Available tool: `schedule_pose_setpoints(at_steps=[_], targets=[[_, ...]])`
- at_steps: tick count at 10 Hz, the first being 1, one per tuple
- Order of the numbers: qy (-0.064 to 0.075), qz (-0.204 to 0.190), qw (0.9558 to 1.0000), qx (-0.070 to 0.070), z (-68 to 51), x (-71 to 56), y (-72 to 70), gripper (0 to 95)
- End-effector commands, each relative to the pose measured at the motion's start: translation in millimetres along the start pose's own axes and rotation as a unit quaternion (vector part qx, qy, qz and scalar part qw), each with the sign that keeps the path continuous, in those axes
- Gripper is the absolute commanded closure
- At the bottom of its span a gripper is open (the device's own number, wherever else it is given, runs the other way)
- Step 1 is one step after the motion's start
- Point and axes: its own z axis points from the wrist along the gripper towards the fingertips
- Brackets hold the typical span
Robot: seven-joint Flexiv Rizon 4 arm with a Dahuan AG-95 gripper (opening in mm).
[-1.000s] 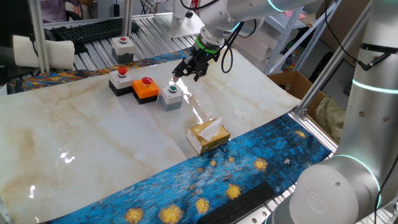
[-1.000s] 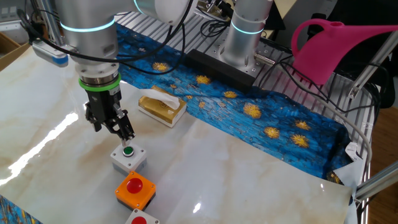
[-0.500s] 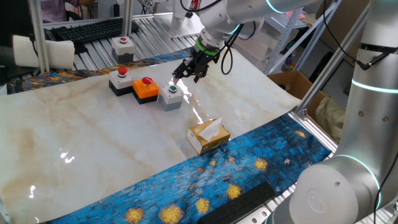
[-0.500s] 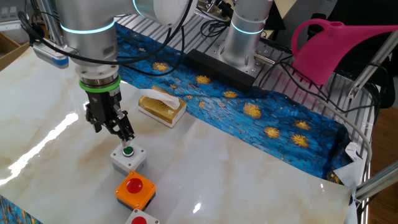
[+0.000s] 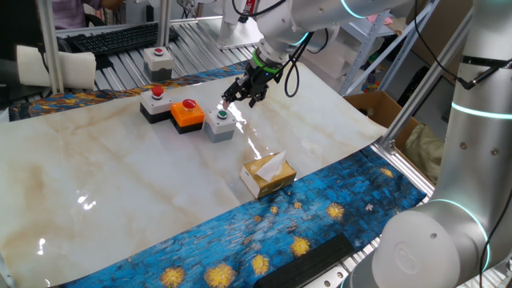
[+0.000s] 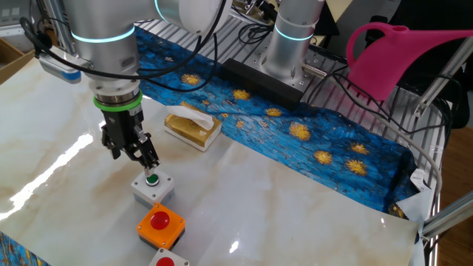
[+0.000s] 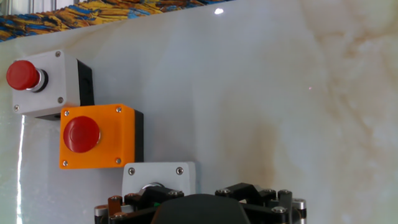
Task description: Press three buttons from left to right in sequence
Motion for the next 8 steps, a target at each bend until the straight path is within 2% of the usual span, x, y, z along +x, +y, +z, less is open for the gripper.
schedule_pose_setpoints(at_steps=[1, 6, 7, 8], targets=[[0.001, 0.001, 1.0000, -0.003, 0.8, -0.6, 0.1, 0.0], [0.001, -0.001, 1.0000, -0.003, 0.8, -0.6, 0.1, 0.0], [0.001, -0.001, 1.0000, -0.003, 0.8, -0.6, 0.1, 19.0], [0.001, 0.001, 1.0000, -0.004, 0.8, -0.6, 0.1, 19.0]])
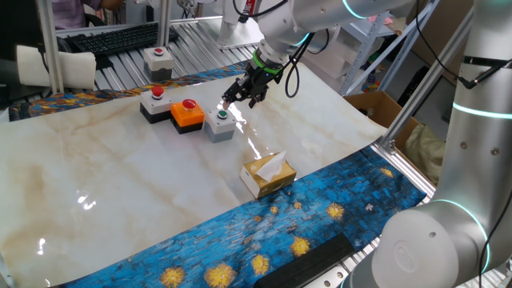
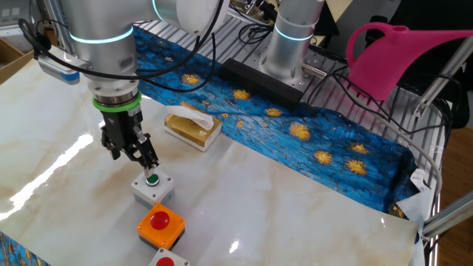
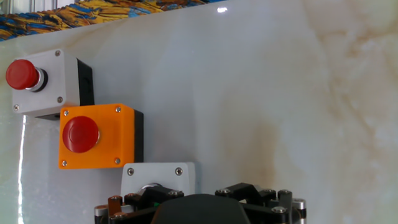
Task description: Press three buttons from left to right in sequence
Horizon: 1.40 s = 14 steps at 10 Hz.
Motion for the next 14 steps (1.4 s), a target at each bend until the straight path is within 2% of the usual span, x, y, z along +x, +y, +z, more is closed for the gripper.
schedule_pose_setpoints(at_steps=[1, 3, 11, 13, 14], targets=[[0.001, 0.003, 1.0000, -0.001, -0.2, -0.1, 0.2, 19.0], [0.001, 0.003, 1.0000, -0.001, -0.2, -0.1, 0.2, 19.0], [-0.014, 0.026, 0.9996, -0.002, -0.2, -0.1, 0.2, 19.0], [-0.024, 0.033, 0.9992, -0.003, -0.2, -0.1, 0.2, 19.0], [-0.020, 0.036, 0.9991, -0.003, -0.2, -0.1, 0.2, 19.0]])
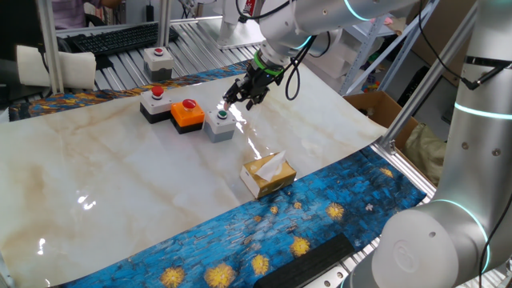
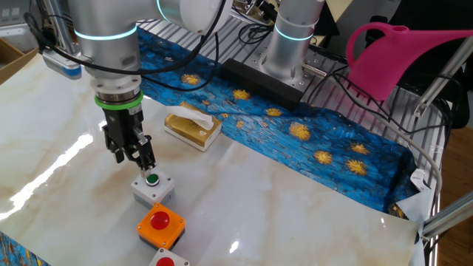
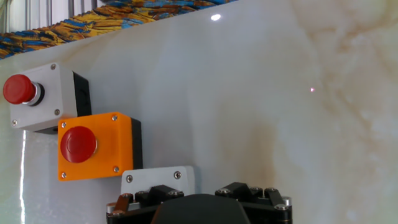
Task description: Press three buttons from left to right in sequence
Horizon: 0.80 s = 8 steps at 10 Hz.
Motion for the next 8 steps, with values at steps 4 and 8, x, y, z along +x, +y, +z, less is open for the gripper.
schedule_pose_setpoints(at_steps=[4, 8], targets=[[0.008, 0.003, 1.0000, 0.003, -1.2, 0.4, 0.3, 19.0], [0.008, 0.000, 1.0000, 0.002, -1.2, 0.4, 0.3, 19.0]])
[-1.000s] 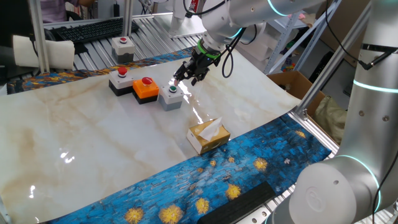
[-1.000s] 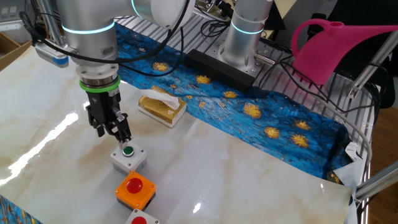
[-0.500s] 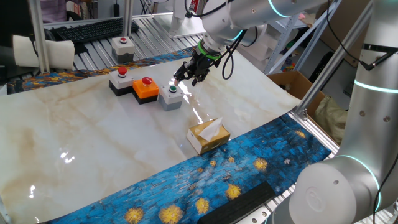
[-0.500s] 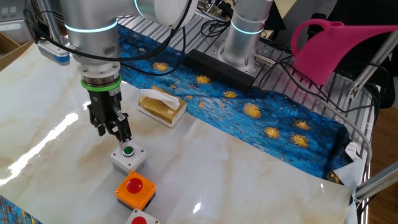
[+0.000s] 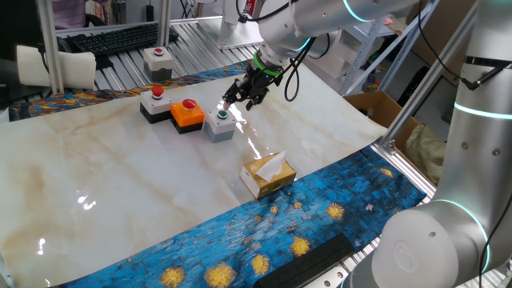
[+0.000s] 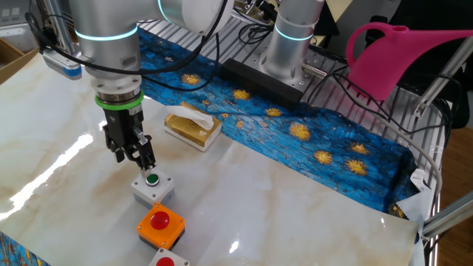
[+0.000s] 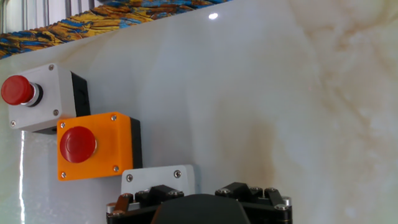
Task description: Press three buttons from left to right in sequence
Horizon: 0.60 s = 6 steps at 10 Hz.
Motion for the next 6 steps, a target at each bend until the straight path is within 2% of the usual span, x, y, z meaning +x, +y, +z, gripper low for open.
schedule_pose_setpoints(at_steps=[1, 6], targets=[[0.000, -0.002, 1.0000, 0.001, 0.5, -0.3, -0.5, 19.0], [0.005, -0.014, 0.9999, -0.005, 0.7, 1.5, 0.7, 19.0]])
